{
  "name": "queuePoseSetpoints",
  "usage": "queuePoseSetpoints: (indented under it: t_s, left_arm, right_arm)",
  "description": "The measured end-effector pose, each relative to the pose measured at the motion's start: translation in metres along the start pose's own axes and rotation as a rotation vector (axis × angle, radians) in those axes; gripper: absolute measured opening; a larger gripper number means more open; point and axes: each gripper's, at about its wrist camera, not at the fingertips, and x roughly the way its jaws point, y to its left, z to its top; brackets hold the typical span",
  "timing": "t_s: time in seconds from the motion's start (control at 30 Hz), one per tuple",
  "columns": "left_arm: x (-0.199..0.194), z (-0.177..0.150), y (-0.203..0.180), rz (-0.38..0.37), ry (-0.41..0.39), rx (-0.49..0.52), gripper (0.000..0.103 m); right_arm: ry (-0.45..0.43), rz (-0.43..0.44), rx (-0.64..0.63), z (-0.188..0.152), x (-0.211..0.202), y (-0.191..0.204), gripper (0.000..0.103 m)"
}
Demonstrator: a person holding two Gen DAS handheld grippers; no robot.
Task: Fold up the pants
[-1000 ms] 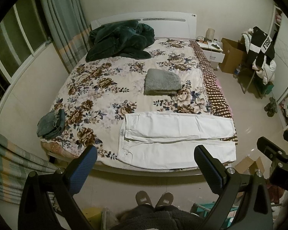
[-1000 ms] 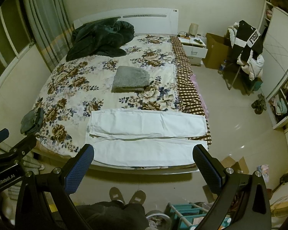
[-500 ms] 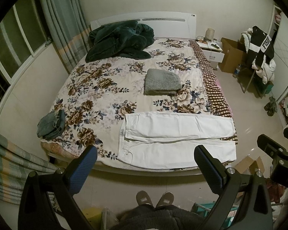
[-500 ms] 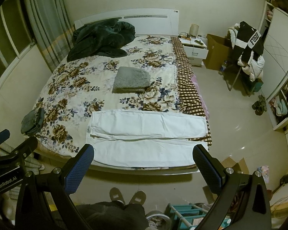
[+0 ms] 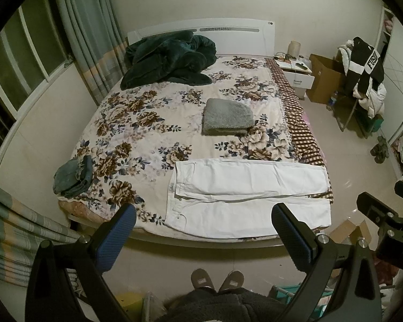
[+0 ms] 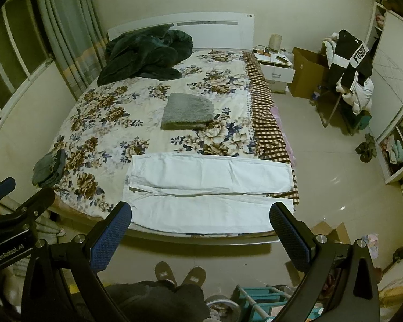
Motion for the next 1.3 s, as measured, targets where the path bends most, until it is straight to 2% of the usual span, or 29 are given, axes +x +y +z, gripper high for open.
queuePoseSetpoints:
  t_s: [0.17,0.37,0.47,0.57,0.63,0.7,0.83,0.93,1.0,1.07,1.3]
  left_arm:
    - [0.001,0.0,0.0,0.015,-0.011,-0.008,0.103]
    - [0.032,0.019,-0.008,0.1,-0.075,-0.036,0.103]
    - [0.064,0.034,-0.012,0.135,-0.093,-0.051,0.103]
    - [0.108,0.049,-0.017,0.149,-0.085,-0.075,0.103]
    - [0.146,0.06,-0.018,0.153,-0.056,-0.105,0.103]
    - [0.191,0.07,-0.018,0.156,0.004,-0.13,0.103]
    - [0.296,0.082,-0.023,0.162,0.179,-0.157,0.103]
    - [0.38,0.084,-0.023,0.146,0.319,-0.198,0.103]
    - [0.442,0.084,-0.017,0.131,0.414,-0.261,0.103]
    - [0.486,0.083,-0.012,0.135,0.469,-0.312,0.103]
    - [0.658,0.074,0.009,0.209,0.643,-0.466,0.103]
  right_arm:
    - [0.009,0.008,0.017,-0.004,0.012,-0.015,0.103]
    - [0.001,-0.013,0.089,0.006,0.061,-0.05,0.103]
    - [0.001,-0.052,0.128,0.015,0.1,-0.073,0.103]
    - [0.038,-0.092,0.184,0.029,0.156,-0.099,0.103]
    - [0.063,-0.088,0.227,0.036,0.188,-0.116,0.103]
    - [0.102,-0.108,0.276,0.046,0.231,-0.133,0.103]
    - [0.168,-0.139,0.401,0.065,0.324,-0.171,0.103]
    - [0.238,-0.162,0.507,0.074,0.409,-0.203,0.103]
    - [0.291,-0.181,0.567,0.079,0.469,-0.22,0.103]
    - [0.351,-0.211,0.61,0.083,0.537,-0.241,0.103]
    - [0.476,-0.247,0.733,0.079,0.702,-0.288,0.103]
